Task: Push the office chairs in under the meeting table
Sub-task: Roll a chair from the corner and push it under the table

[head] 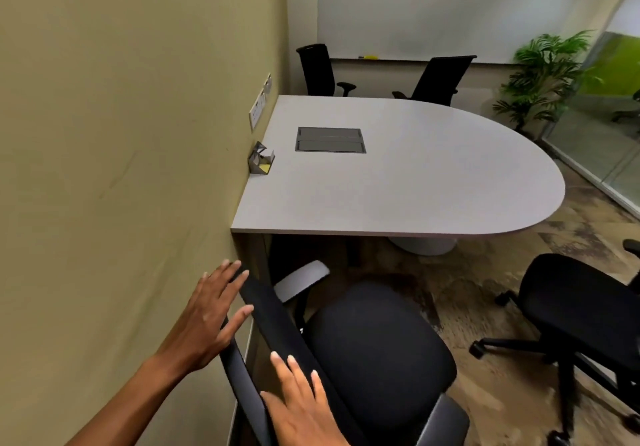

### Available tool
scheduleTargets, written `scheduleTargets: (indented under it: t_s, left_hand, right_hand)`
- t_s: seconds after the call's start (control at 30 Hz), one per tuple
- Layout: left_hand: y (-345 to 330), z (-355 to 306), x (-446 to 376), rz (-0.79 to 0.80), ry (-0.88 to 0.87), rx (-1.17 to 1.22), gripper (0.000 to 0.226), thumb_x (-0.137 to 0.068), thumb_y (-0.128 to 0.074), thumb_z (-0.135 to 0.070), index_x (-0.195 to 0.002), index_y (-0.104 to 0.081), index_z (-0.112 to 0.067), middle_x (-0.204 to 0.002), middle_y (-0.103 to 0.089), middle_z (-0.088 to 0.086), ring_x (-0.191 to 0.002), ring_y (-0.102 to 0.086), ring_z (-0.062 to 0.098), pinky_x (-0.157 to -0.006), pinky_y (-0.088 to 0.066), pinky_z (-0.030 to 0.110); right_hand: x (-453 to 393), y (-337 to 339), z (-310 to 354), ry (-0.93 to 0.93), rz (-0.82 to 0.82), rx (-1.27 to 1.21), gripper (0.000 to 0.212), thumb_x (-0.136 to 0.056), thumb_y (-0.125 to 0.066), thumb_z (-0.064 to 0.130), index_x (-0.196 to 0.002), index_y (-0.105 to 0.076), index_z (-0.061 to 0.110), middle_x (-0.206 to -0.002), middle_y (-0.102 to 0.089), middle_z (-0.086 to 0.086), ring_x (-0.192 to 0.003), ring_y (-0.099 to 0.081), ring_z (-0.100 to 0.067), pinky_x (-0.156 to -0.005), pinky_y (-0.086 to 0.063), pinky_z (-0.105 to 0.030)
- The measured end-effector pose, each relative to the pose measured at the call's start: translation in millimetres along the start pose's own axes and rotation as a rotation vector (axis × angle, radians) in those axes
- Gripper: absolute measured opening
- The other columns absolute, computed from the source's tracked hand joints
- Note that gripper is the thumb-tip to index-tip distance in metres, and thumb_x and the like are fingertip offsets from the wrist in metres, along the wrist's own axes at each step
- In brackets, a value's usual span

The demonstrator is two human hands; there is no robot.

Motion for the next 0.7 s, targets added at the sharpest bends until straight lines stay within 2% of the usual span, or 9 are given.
scheduleTargets:
  t_s: [0.07, 0.13, 0.17, 0.23, 0.27, 0.33, 0.43, 0.6, 0.7]
  left_hand:
    - [-3, -38, 21, -0.011, -0.043, -0.037, 0.073, -0.098, -0.024, -0.063, -0.152, -0.037, -0.015, -0.163, -0.025, 0.001, -0.154, -0.012, 0.017, -0.125, -0.004, 0.036]
    - [-8, -64, 36, -0.003, -0.062, -0.046, 0.067, -0.098, -0.031, -0.058, -0.151, -0.040, -0.016, -0.163, -0.026, 0.000, -0.154, -0.014, 0.017, -0.124, -0.008, 0.038]
    - [-14, -84, 45, -0.003, -0.075, -0.054, 0.066, -0.098, -0.032, -0.057, -0.150, -0.041, -0.017, -0.162, -0.027, -0.001, -0.153, -0.015, 0.017, -0.123, -0.010, 0.040]
    - [-28, -111, 63, 0.029, -0.081, -0.041, 0.066, -0.099, -0.032, -0.059, -0.149, -0.044, -0.018, -0.161, -0.030, -0.001, -0.152, -0.019, 0.020, -0.122, -0.013, 0.042]
    - [-37, -131, 72, 0.047, -0.099, -0.048, 0.066, -0.099, -0.030, -0.060, -0.148, -0.046, -0.018, -0.160, -0.032, -0.001, -0.151, -0.022, 0.022, -0.120, -0.015, 0.042]
    - [-55, -165, 91, 0.113, -0.150, -0.055, 0.067, -0.100, -0.027, -0.063, -0.144, -0.051, -0.018, -0.157, -0.040, 0.002, -0.148, -0.031, 0.025, -0.117, -0.018, 0.040]
    - [-78, -207, 106, 0.196, -0.245, -0.125, 0.067, -0.099, -0.028, -0.063, -0.133, -0.064, -0.019, -0.142, -0.058, 0.004, -0.134, -0.053, 0.026, -0.112, -0.022, 0.036]
    - [-109, -258, 117, 0.306, -0.230, -0.130, 0.067, -0.084, -0.040, -0.071, -0.119, -0.073, -0.025, -0.121, -0.072, -0.003, -0.114, -0.068, 0.015, -0.101, -0.034, 0.032]
    - [-115, -289, 114, 0.298, -0.239, -0.154, 0.068, -0.081, -0.039, -0.072, -0.115, -0.076, -0.025, -0.112, -0.075, -0.004, -0.106, -0.071, 0.015, -0.091, -0.055, 0.032]
  right_hand:
    - [44, 6, -23, -0.060, -0.032, -0.093, 0.024, -0.077, -0.049, 0.052, -0.074, -0.072, 0.051, -0.115, -0.071, 0.021, -0.098, -0.069, 0.003, -0.070, -0.058, -0.022]
    - [68, 9, -40, -0.082, -0.083, -0.155, 0.034, -0.078, -0.043, 0.044, -0.081, -0.077, 0.046, -0.119, -0.070, 0.015, -0.091, -0.072, -0.001, -0.062, -0.059, -0.025]
    - [85, 15, -55, -0.109, -0.120, -0.137, 0.033, -0.078, -0.047, 0.054, -0.086, -0.077, 0.043, -0.121, -0.068, 0.014, -0.090, -0.072, -0.001, -0.061, -0.059, -0.025]
    - [105, 22, -80, -0.201, -0.099, -0.127, 0.061, -0.058, -0.060, 0.087, -0.089, -0.078, 0.038, -0.113, -0.073, 0.011, -0.087, -0.072, 0.001, -0.059, -0.059, -0.024]
    - [119, 21, -95, -0.247, -0.074, -0.117, 0.072, -0.047, -0.063, 0.092, -0.090, -0.079, 0.036, -0.110, -0.074, 0.010, -0.086, -0.072, 0.001, -0.058, -0.059, -0.025]
    - [149, 22, -119, -0.308, -0.110, -0.075, 0.071, -0.054, -0.058, 0.089, -0.092, -0.079, 0.034, -0.108, -0.075, 0.007, -0.084, -0.072, 0.000, -0.063, -0.060, -0.028]
    - [171, 20, -146, -0.274, -0.085, -0.036, 0.069, -0.078, -0.032, 0.082, -0.097, -0.078, 0.034, -0.105, -0.075, 0.009, -0.086, -0.072, -0.005, -0.078, -0.056, -0.029]
    - [193, 23, -200, -0.172, -0.075, -0.014, 0.059, -0.086, -0.043, 0.076, -0.114, -0.072, 0.032, -0.109, -0.070, 0.015, -0.098, -0.067, -0.007, -0.087, -0.056, -0.029]
    - [203, 25, -226, -0.144, -0.069, -0.025, 0.062, -0.091, -0.036, 0.076, -0.124, -0.065, 0.032, -0.121, -0.066, 0.014, -0.111, -0.061, -0.009, -0.099, -0.049, -0.032]
Point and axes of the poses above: each hand's wrist, its own x-axis away from the middle knuckle, its own y-axis out of the back of the hand, z = x × y, the point moved 6 cm from there along -x, towards the middle knuckle
